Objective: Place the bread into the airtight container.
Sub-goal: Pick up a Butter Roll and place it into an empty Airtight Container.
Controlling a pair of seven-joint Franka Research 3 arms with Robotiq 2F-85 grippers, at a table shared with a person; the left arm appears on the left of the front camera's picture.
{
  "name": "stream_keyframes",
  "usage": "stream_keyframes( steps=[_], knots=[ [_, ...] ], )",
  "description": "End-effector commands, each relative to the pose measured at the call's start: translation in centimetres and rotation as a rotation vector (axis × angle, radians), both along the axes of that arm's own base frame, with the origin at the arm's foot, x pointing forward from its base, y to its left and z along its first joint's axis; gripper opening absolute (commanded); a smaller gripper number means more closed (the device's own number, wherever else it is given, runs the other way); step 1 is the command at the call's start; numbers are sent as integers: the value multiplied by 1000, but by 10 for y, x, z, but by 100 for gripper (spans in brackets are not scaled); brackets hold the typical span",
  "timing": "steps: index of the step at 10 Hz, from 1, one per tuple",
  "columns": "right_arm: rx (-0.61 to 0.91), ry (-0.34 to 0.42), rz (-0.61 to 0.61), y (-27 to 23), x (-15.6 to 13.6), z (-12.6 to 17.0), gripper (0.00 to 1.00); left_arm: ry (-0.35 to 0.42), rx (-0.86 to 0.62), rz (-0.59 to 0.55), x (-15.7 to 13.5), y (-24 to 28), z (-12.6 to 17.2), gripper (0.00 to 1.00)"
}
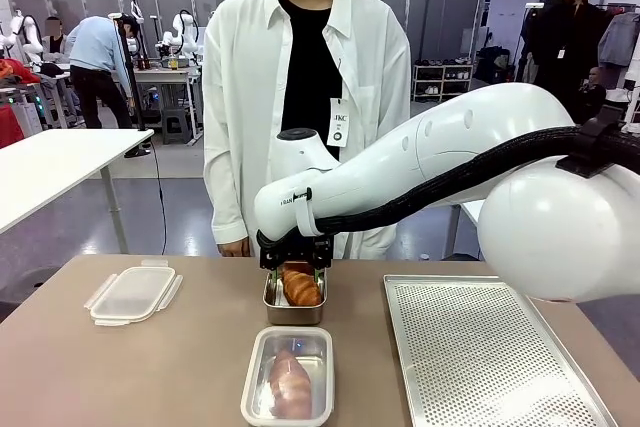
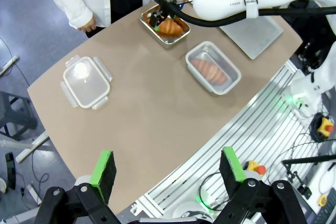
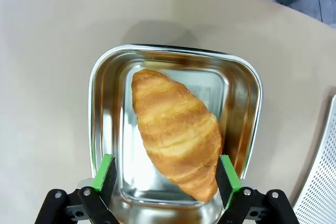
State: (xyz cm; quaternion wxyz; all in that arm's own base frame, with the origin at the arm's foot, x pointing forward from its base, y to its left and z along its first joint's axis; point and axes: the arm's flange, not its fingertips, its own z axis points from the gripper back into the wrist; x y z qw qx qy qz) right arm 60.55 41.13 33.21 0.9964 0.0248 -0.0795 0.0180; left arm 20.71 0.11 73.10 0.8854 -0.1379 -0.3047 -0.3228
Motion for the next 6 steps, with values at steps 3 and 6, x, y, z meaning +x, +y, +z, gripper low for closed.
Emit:
stream_keyframes(
  steps=[3, 6],
  knots=[
    [-6, -1, 0, -1, 0, 1, 95, -3, -4, -22, 0, 0, 1, 100],
    [-6, -1, 0, -1, 0, 1, 95, -3, -4, -22, 0, 0, 1, 100]
  ],
)
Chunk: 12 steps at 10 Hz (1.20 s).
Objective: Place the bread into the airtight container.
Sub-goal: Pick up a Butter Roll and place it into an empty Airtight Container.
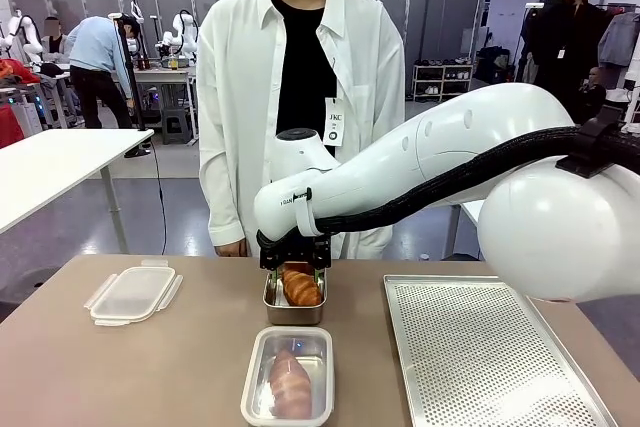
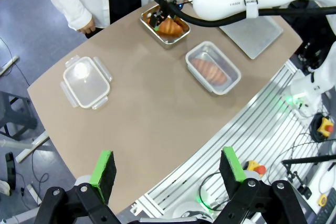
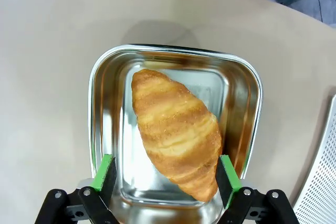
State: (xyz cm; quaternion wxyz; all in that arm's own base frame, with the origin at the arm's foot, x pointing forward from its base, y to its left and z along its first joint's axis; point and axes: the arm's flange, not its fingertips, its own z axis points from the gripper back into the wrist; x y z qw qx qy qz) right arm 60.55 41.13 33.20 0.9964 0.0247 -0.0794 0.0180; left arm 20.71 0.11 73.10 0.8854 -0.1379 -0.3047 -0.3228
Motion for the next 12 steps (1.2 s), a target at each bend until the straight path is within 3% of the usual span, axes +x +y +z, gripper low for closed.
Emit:
stream_keyframes(
  steps=[1, 6, 8, 12],
  knots=[
    [-5, -1, 0, -1, 0, 1, 95, -3, -4, -22, 0, 0, 1, 100],
    [0, 0, 0, 0, 0, 0, 95, -3, -4, -22, 0, 0, 1, 100],
    [33, -12, 81, -27, -14, 52, 95, -3, -4, -22, 0, 0, 1, 100],
    [90, -2, 244, -112, -77, 158, 95, -3, -4, -22, 0, 0, 1, 100]
  ],
)
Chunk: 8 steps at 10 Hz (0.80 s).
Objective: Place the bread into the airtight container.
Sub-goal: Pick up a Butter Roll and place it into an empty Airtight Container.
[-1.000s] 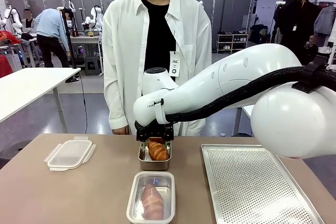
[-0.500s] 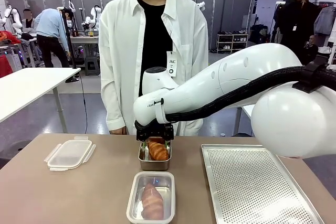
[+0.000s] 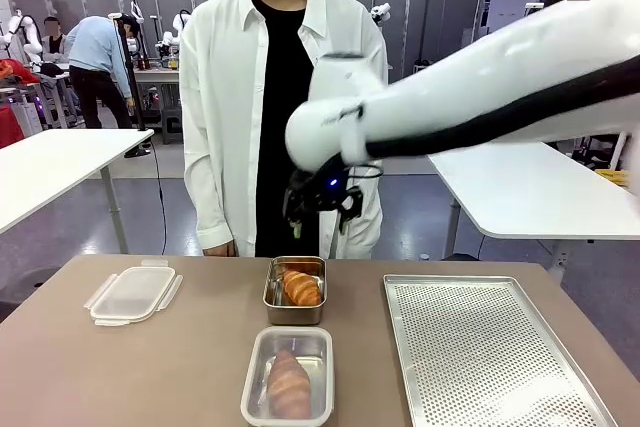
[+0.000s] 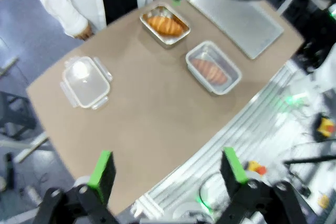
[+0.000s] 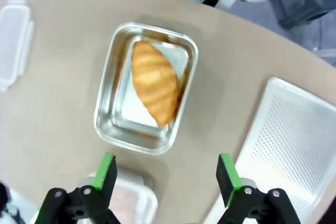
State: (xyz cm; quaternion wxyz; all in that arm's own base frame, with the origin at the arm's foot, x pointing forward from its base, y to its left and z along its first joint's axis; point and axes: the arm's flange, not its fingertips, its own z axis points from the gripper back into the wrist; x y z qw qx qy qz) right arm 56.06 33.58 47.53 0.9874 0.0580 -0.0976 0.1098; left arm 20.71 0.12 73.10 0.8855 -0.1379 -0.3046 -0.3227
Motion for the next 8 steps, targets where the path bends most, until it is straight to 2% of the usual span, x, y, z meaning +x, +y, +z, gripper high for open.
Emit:
stream_keyframes(
  steps=[1, 2, 3, 4, 5, 7, 8],
  knots=[
    [76, 35, 87, -62, -52, 46, 95, -3, -4, -22, 0, 0, 1, 100],
    [90, 47, 150, -90, -74, 74, 95, -3, -4, -22, 0, 0, 1, 100],
    [2, 11, 254, -121, -91, 95, 95, -3, -4, -22, 0, 0, 1, 100],
    [27, -33, 346, -156, -109, 119, 95, -3, -4, -22, 0, 0, 1, 100],
    [73, -64, 353, -185, -121, 140, 95, -3, -4, -22, 0, 0, 1, 100],
    [47, -171, 364, -235, -153, 172, 95, -3, -4, -22, 0, 0, 1, 100],
    [121, -196, 377, -258, -176, 194, 95, -3, -4, -22, 0, 0, 1, 100]
  ],
)
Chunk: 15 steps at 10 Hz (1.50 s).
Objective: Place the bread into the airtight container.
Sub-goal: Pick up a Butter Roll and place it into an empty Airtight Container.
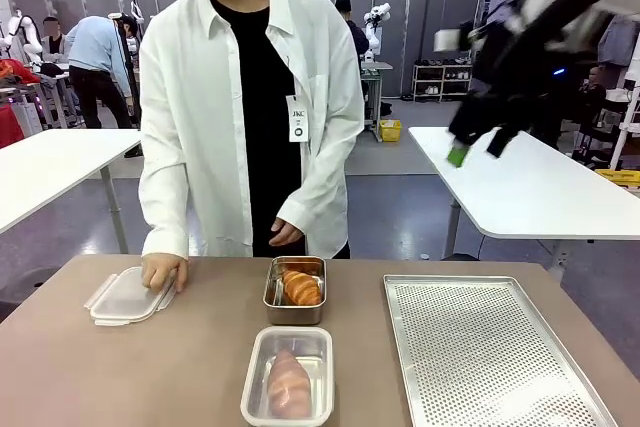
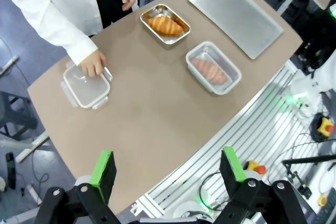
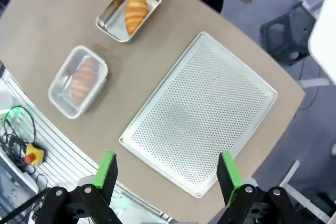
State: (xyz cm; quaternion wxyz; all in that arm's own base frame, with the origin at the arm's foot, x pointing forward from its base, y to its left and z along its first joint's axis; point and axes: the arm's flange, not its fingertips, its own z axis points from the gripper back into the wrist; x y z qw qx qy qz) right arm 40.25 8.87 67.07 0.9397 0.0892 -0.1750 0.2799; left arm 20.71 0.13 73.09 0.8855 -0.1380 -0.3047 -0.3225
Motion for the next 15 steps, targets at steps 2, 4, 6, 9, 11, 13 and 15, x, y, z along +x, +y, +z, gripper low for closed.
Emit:
stream_keyframes(
  steps=[2, 4, 6, 9, 11, 13, 15],
  knots=[
    [104, -5, -42, -44, -69, 30, 95, -3, -4, -22, 0, 0, 1, 100],
    [89, -69, -190, -67, -98, 55, 95, -3, -4, -22, 0, 0, 1, 100],
    [59, -56, -284, -79, -108, 66, 95, -3, -4, -22, 0, 0, 1, 100],
    [89, -81, -214, -85, -113, 71, 95, -3, -4, -22, 0, 0, 1, 100],
    [89, -81, -214, -85, -113, 71, 95, -3, -4, -22, 0, 0, 1, 100],
    [89, -81, -214, -85, -113, 71, 95, -3, -4, -22, 0, 0, 1, 100],
    [89, -81, -214, -85, -113, 71, 95, -3, -4, -22, 0, 0, 1, 100]
  ],
)
